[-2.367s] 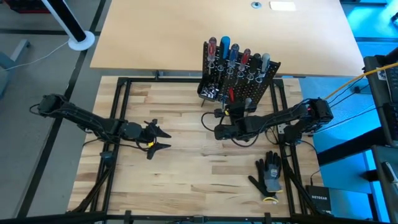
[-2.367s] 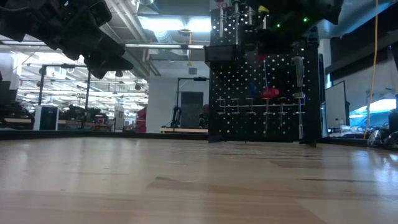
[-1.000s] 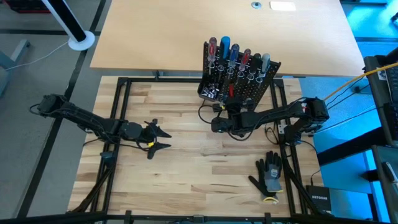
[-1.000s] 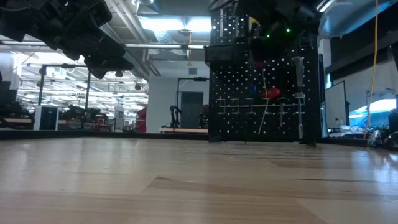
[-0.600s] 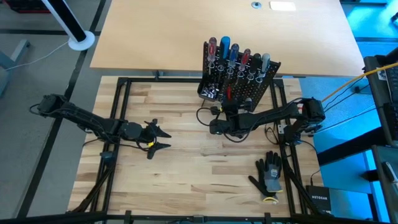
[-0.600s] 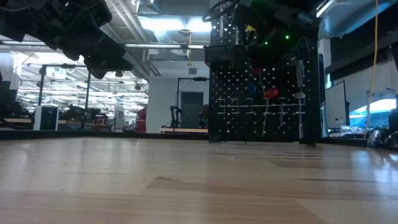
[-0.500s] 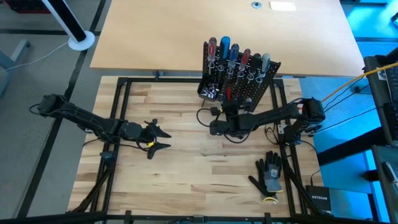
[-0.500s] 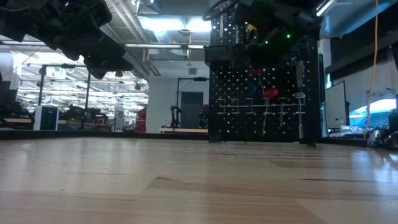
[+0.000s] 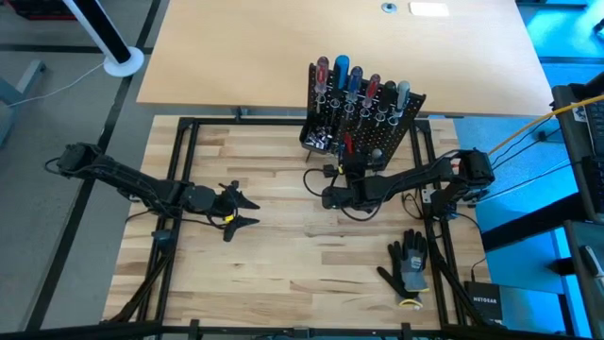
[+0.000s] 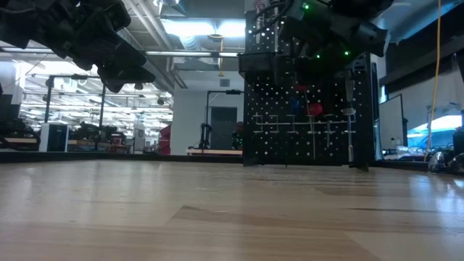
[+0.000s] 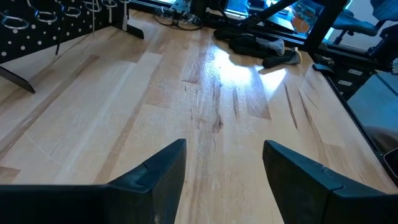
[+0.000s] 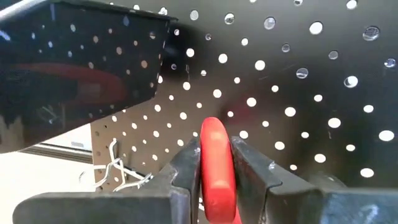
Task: Hang tools onto peg board
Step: Hang the red allen wrench on the black pegboard
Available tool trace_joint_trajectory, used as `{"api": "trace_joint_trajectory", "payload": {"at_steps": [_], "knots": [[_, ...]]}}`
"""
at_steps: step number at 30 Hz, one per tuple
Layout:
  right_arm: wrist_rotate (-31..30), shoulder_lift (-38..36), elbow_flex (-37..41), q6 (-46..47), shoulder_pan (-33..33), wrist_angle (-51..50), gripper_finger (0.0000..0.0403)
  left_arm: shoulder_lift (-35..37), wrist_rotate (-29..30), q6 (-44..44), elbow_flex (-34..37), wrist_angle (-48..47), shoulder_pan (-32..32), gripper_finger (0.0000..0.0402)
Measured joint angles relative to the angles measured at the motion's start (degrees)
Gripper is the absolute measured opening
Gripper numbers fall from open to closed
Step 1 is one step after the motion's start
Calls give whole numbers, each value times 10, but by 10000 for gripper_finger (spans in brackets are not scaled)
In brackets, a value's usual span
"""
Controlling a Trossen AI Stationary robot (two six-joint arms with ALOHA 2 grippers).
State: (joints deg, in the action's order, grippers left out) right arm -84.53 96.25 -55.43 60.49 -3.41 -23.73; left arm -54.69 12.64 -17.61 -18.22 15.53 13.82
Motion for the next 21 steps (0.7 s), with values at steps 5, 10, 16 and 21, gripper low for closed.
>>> {"api": "trace_joint_trajectory", "payload": {"at_steps": [5, 10, 16, 21], "knots": [[1, 0, 0, -1, 0, -1, 69, 0, 0, 1, 0, 0, 0, 203], [16, 0, 0, -4, 1, -2, 70, 0, 0, 0, 0, 0, 0, 203], [18, 0, 0, -7, 1, -1, 76, 0, 0, 0, 0, 1, 0, 203], [61, 5, 4, -8, 1, -8, 116, 0, 0, 0, 0, 1, 0, 203]]}}
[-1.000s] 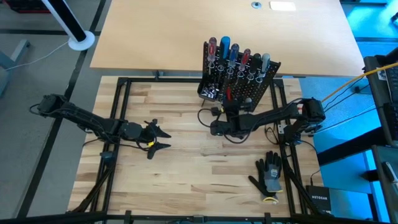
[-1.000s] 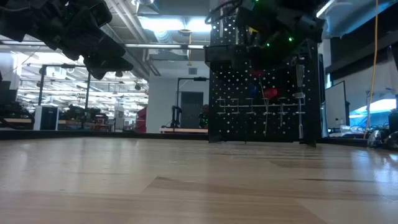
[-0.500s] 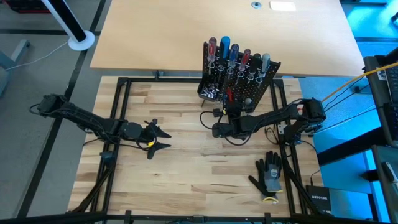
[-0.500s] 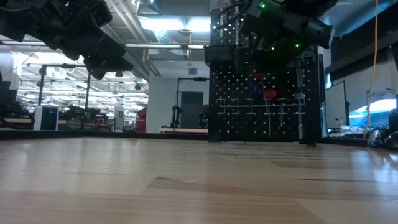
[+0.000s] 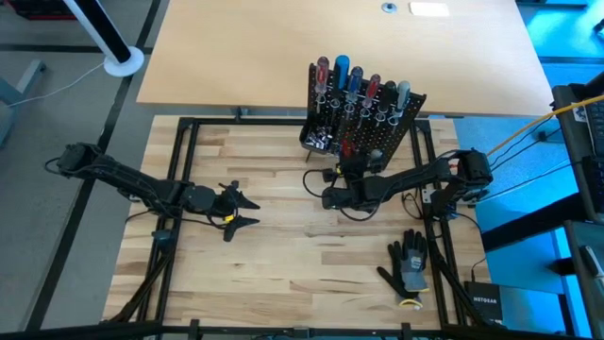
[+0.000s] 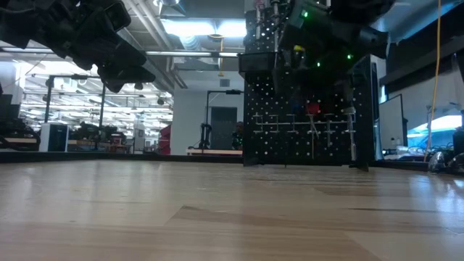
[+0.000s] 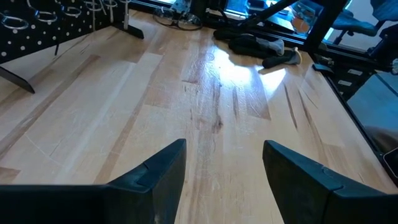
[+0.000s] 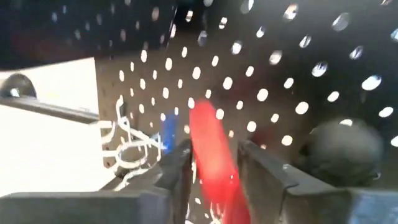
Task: Hang tools onto peg board
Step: Hang the red allen wrench on the black pegboard
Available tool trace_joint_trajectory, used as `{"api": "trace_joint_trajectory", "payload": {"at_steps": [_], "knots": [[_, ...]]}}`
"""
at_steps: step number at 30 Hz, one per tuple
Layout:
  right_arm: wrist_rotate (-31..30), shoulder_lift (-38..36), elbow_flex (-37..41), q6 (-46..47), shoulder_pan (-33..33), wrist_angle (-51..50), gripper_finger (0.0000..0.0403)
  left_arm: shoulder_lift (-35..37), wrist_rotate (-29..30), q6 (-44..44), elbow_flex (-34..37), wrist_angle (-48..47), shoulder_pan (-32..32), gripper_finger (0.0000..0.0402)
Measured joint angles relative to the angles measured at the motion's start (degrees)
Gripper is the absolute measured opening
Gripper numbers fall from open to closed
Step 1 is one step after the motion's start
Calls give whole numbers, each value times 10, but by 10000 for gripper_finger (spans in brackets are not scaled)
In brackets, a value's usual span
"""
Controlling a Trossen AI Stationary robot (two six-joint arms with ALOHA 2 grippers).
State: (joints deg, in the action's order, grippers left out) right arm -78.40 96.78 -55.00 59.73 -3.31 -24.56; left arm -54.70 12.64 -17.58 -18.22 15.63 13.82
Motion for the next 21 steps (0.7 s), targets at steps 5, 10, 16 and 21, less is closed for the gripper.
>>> {"api": "trace_joint_trajectory", "payload": {"at_steps": [5, 10, 16, 21], "knots": [[-1, -4, -2, 0, -1, 4, 162, 0, 0, 0, 0, 0, 0, 203], [-15, -3, -14, -10, -14, 4, 184, 0, 0, 0, 0, 0, 0, 203], [-20, -4, -49, -75, -25, 4, 186, 0, 0, 0, 0, -1, 0, 203], [-30, -4, -83, -132, -49, 4, 186, 0, 0, 0, 0, -1, 0, 203]]}}
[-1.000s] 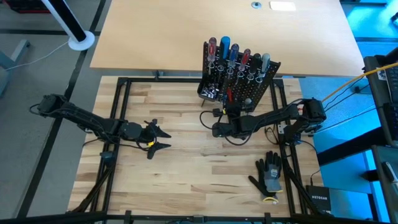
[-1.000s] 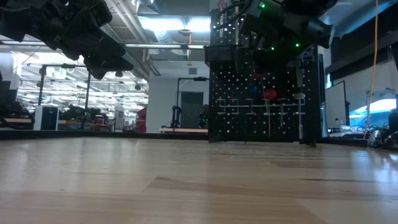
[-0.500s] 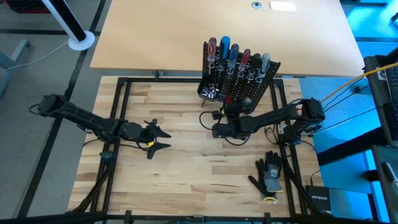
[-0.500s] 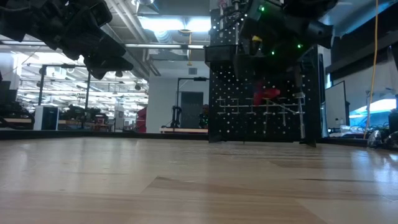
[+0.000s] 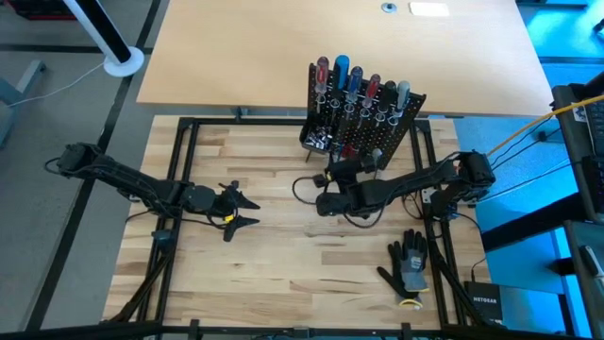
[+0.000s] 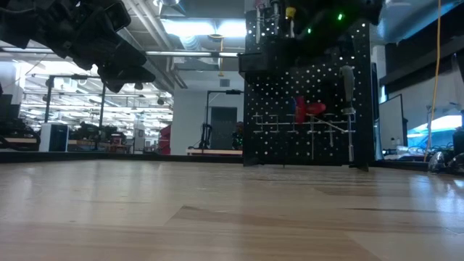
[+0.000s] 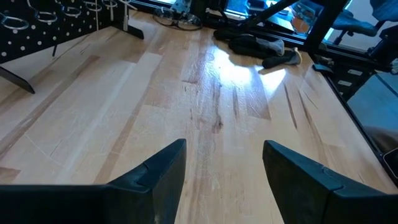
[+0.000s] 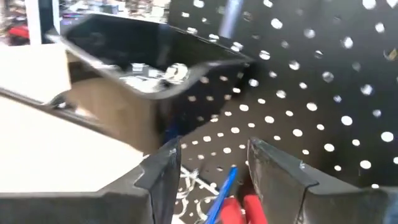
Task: Hang tools onto peg board
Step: Hang the red allen wrench on the black pegboard
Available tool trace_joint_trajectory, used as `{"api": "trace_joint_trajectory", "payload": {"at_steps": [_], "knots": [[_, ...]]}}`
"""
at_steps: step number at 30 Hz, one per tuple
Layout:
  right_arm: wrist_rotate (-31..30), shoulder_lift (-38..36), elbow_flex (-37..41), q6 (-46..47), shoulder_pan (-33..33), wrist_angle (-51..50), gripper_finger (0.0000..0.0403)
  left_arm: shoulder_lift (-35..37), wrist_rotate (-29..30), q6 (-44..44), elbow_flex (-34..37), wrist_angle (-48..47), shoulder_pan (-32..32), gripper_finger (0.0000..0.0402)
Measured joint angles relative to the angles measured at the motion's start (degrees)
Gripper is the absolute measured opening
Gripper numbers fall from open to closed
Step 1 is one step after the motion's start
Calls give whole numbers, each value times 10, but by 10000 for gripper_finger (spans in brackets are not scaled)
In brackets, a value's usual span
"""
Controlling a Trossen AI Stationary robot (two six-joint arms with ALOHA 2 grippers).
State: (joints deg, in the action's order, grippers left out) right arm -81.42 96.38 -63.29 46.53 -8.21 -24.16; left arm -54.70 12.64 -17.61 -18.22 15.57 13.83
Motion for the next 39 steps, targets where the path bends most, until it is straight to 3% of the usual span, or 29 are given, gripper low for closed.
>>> {"api": "trace_joint_trajectory", "payload": {"at_steps": [6, 11, 18, 22, 27, 34, 39], "knots": [[38, -5, -24, -19, -52, -52, 186, 0, 0, -3, 0, -1, 1, 203], [113, -17, -32, -9, -98, -114, 186, 0, 0, -5, 0, -2, 1, 203], [221, -31, -6, 184, -165, -343, 186, 0, 0, -8, 0, 0, 1, 203], [249, -32, 53, 245, -193, -373, 186, 0, 0, -8, 0, 0, 1, 203], [242, -32, 126, 200, -192, -298, 153, 0, 0, -4, 0, 1, -3, 203], [163, -33, 150, 166, -179, -294, 20, -1, 0, 0, 0, 1, -9, 203], [127, -33, 150, 143, -154, -314, 19, -2, 0, 0, 0, 0, -9, 203]]}}
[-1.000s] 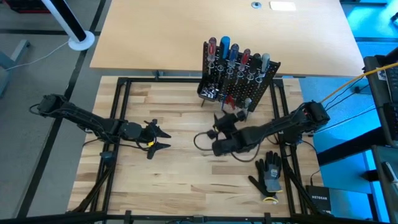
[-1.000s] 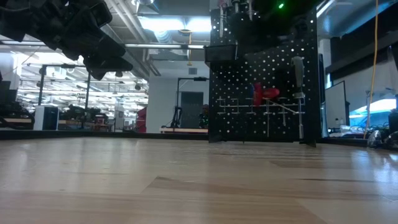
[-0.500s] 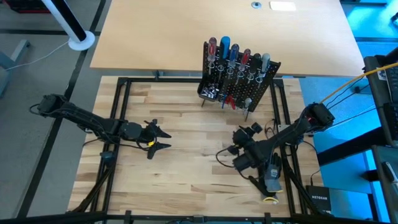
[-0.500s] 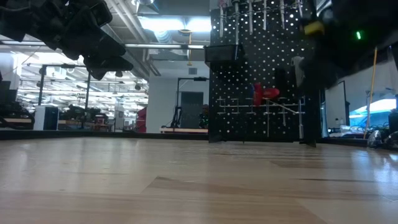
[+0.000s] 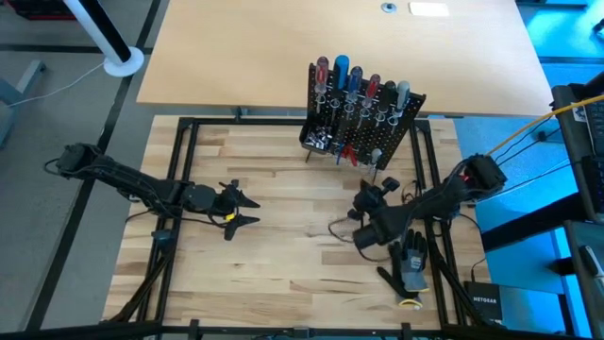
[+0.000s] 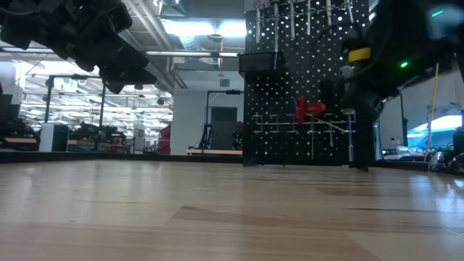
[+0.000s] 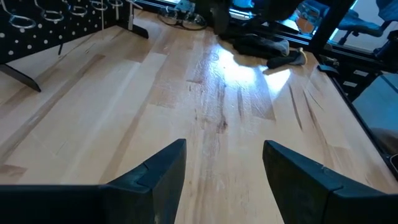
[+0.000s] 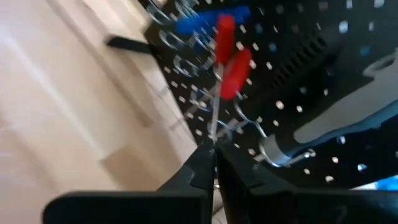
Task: Hang tools onto peg board
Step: Hang the red allen wrench on the black pegboard
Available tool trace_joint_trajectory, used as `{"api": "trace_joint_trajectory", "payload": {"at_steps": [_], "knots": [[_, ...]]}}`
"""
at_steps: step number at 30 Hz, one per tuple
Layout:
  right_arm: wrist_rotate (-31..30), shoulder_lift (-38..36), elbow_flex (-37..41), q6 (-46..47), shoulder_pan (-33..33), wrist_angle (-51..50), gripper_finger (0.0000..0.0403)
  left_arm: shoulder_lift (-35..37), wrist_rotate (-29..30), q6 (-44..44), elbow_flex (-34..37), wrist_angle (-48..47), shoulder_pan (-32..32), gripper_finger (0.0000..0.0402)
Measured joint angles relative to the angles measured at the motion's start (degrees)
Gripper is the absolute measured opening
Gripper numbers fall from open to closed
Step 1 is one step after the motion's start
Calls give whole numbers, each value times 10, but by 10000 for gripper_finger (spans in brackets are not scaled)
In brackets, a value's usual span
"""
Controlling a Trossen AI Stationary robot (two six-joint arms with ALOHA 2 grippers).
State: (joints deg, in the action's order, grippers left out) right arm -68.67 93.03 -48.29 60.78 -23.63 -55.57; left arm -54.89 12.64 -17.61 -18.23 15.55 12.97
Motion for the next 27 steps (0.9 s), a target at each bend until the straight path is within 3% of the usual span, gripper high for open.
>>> {"api": "trace_joint_trajectory", "payload": {"at_steps": [9, 18, 27], "knots": [[24, 0, 18, -2, 84, 15, 8, 0, 0, 0, 0, 0, 2, 203], [69, 0, 79, -115, 118, 200, 5, 0, 0, 0, 0, -1, 2, 203], [93, 0, 100, -220, 136, 323, 4, 0, 0, 0, 0, 0, 2, 203]]}}
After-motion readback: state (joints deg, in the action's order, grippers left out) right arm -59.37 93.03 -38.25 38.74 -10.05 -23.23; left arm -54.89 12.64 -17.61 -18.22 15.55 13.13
